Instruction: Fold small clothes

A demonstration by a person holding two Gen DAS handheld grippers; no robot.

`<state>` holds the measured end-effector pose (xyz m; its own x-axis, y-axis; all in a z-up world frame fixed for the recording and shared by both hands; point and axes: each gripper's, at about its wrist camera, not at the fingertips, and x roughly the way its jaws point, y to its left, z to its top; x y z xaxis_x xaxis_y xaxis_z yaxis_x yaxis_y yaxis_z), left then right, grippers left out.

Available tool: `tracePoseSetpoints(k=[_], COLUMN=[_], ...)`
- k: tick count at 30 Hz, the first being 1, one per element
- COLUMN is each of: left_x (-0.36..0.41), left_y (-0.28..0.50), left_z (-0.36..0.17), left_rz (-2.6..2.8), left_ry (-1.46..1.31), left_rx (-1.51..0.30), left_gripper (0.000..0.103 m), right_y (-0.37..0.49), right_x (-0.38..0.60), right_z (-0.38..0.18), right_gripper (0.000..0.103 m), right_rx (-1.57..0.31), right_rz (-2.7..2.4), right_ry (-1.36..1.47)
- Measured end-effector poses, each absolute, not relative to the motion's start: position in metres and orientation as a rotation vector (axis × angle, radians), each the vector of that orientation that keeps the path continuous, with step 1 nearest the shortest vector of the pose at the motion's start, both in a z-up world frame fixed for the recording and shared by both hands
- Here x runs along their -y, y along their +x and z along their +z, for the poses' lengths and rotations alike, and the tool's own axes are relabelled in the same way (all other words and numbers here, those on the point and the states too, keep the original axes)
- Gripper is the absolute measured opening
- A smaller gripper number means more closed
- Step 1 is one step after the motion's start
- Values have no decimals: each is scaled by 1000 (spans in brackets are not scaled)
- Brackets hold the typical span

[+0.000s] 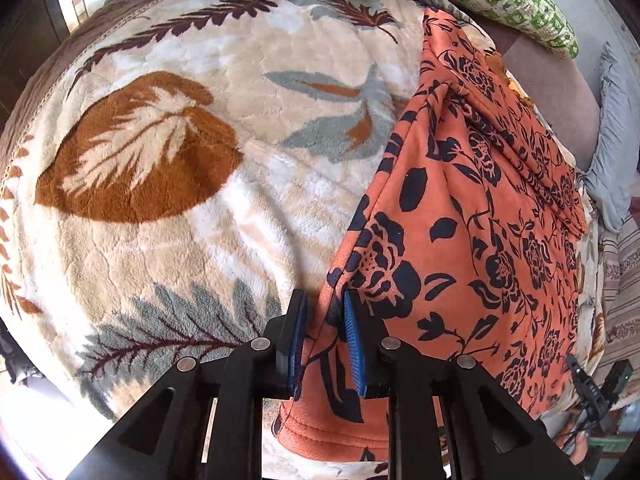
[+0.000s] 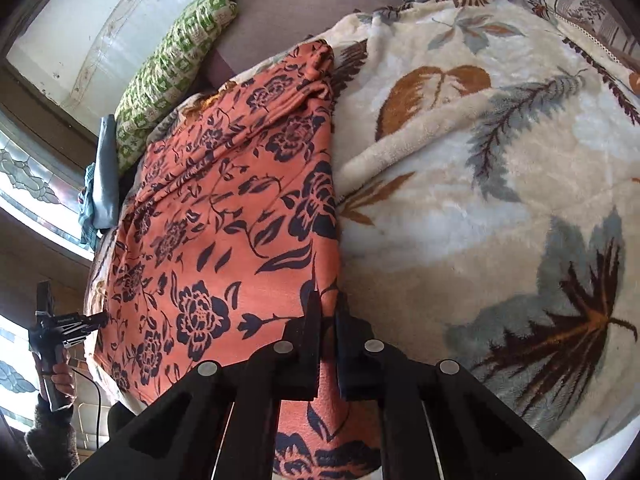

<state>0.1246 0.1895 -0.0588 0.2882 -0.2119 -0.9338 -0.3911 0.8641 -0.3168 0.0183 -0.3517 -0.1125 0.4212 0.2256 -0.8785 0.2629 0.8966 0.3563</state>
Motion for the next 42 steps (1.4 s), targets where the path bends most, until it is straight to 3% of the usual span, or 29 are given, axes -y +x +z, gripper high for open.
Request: tracePoseSetpoints(k=[4,5,7,8,9,14,17,22,42], left_x=[-194,-198,-203,-209,-212,-205,-192,-165,-157], left_y=[110,107,103,101,100,104,104,108,110], left_z=[-43,-41,-37,-37,-39,-64,-62,-60,-68], left_rz=[81,69,31,14,1,-61,-83,-154,-143], left_ry=[-573,-568,-572,-588,-608,-618,-550,-493,-487], left_rx=[-1251,-1245,-1239,-1240,-1241,-1305,-1290,-1309,-1296], left_gripper=[22,25,43,48,53,54,63,68,73], right_y=[7,4,0,-2,-3,-6,-5,0,-8], right_x=[359,361,364,365,366,362,345,325,325], right_z=[-111,-108,-103,-102,-102,-115,-115,-104,-126], right_gripper=[15,25,40,43,44,44,44,44,38], right_rx=[-1120,-1110,-1092,-1088,-1090,-1122,-1129,-1093,-1117], right_rz=[13,30,36,35,33,50,149,275,324], right_ry=[584,602,598,591,590,620,600,592,560])
